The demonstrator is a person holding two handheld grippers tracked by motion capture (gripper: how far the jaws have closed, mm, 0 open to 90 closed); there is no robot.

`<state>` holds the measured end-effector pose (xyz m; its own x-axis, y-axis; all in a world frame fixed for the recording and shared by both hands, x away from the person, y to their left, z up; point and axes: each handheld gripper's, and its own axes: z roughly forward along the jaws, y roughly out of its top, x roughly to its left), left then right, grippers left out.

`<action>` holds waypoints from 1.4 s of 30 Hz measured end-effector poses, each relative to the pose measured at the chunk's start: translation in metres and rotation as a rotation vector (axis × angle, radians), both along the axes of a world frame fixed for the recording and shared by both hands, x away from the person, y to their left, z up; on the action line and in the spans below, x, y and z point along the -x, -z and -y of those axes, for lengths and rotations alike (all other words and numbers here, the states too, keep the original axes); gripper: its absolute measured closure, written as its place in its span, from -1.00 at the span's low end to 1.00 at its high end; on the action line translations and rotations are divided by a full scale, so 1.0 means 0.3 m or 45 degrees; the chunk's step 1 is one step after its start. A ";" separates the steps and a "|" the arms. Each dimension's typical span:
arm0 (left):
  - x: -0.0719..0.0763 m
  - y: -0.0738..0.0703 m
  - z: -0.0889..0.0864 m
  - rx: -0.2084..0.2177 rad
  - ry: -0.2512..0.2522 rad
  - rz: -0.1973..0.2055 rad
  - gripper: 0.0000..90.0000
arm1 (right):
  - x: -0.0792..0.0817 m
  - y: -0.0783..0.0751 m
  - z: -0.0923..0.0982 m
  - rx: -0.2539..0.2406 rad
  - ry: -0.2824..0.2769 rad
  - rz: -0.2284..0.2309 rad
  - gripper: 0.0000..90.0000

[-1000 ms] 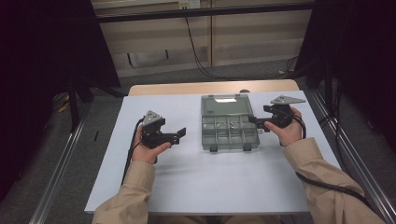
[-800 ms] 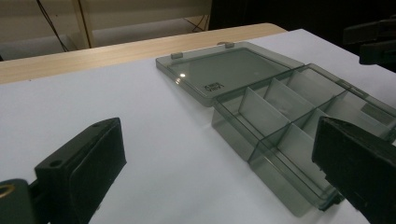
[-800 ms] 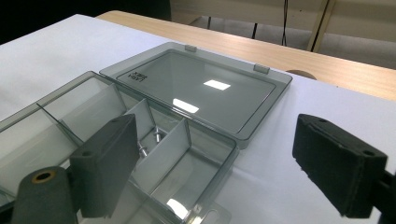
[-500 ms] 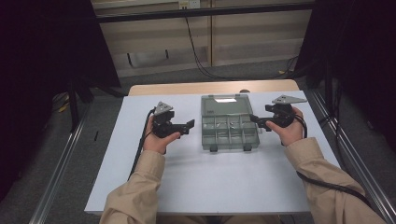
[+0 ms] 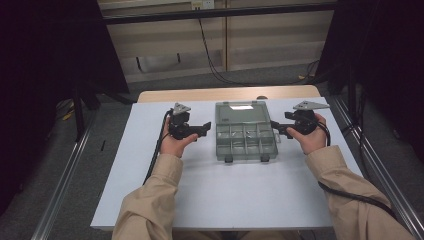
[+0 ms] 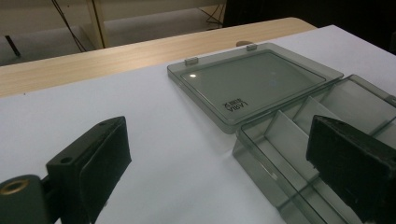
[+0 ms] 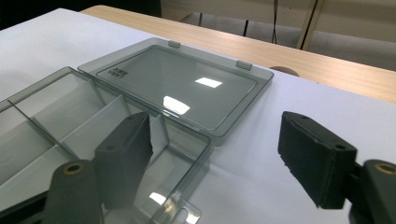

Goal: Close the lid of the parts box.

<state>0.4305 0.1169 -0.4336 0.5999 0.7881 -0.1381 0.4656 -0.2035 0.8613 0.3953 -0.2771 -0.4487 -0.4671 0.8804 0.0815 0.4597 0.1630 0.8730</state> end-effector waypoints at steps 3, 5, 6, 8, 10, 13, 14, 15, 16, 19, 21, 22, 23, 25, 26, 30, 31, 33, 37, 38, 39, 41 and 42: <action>-0.016 0.004 0.006 -0.007 0.000 -0.003 -0.85 | -0.009 0.008 0.010 -0.012 0.014 -0.003 -0.41; -0.028 0.005 0.007 -0.024 -0.009 -0.003 -0.85 | -0.014 0.012 0.015 -0.015 0.020 -0.010 -0.40; -0.035 0.007 0.009 -0.019 -0.010 -0.005 -0.85 | -0.017 0.014 0.018 -0.013 0.026 -0.009 -0.38; -0.046 0.007 0.015 -0.023 -0.021 -0.012 -0.84 | -0.023 0.016 0.026 -0.021 0.040 -0.016 -0.37; -0.053 0.009 0.021 -0.007 -0.025 -0.021 -0.82 | -0.028 0.017 0.031 -0.023 0.039 -0.003 -0.35; -0.073 0.009 0.027 -0.024 -0.045 -0.017 -0.80 | -0.040 0.024 0.043 -0.005 0.067 0.009 -0.34; -0.078 0.011 0.026 -0.043 -0.042 -0.020 -0.80 | -0.044 0.027 0.047 -0.009 0.067 0.005 -0.34; -0.083 0.013 0.027 -0.051 -0.040 -0.030 -0.80 | -0.049 0.030 0.051 -0.013 0.074 0.013 -0.34; -0.088 0.016 0.032 -0.051 -0.047 -0.033 -0.79 | -0.053 0.033 0.054 -0.019 0.082 0.012 -0.30; -0.102 0.020 0.043 -0.084 -0.042 -0.027 -0.76 | -0.063 0.038 0.060 -0.031 0.083 0.014 -0.28; -0.111 0.022 0.050 -0.076 -0.057 -0.026 -0.74 | -0.071 0.041 0.060 -0.030 0.085 0.016 -0.26; -0.116 0.025 0.053 -0.067 -0.063 -0.027 -0.73 | -0.074 0.043 0.060 -0.033 0.092 0.010 -0.24; -0.120 0.027 0.055 -0.062 -0.076 -0.027 -0.70 | -0.077 0.045 0.060 -0.038 0.097 0.010 -0.20; -0.130 0.032 0.054 -0.064 -0.086 -0.030 -0.66 | -0.082 0.048 0.062 -0.041 0.108 0.000 -0.14; -0.135 0.035 0.054 -0.069 -0.095 -0.029 -0.64 | -0.085 0.048 0.062 -0.049 0.118 -0.006 -0.08; -0.147 0.041 0.053 -0.082 -0.118 -0.041 -0.50 | -0.097 0.053 0.064 -0.024 0.131 -0.029 0.08; -0.150 0.042 0.056 -0.073 -0.122 -0.040 -0.44 | -0.101 0.055 0.065 -0.020 0.134 -0.032 0.10; -0.155 0.041 0.057 -0.070 -0.124 -0.050 -0.36 | -0.107 0.060 0.064 -0.009 0.144 -0.043 0.16; -0.168 0.037 0.065 -0.097 -0.120 -0.053 -0.22 | -0.118 0.061 0.051 -0.003 0.134 -0.058 0.27; -0.171 0.037 0.068 -0.071 -0.116 -0.056 -0.18 | -0.121 0.061 0.048 0.004 0.127 -0.057 0.29; -0.175 0.036 0.069 -0.076 -0.116 -0.053 -0.14 | -0.123 0.059 0.043 0.008 0.130 -0.059 0.32; -0.180 0.036 0.076 -0.079 -0.128 -0.049 -0.04 | -0.129 0.058 0.038 0.002 0.125 -0.061 0.45; -0.183 0.039 0.080 -0.063 -0.128 -0.057 0.02 | -0.131 0.057 0.036 -0.010 0.127 -0.070 0.50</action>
<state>0.4854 0.0930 -0.4452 0.5117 0.8504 -0.1223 0.5235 -0.1957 0.8292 0.4347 -0.2879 -0.4659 -0.3719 0.9215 0.1121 0.5206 0.1071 0.8470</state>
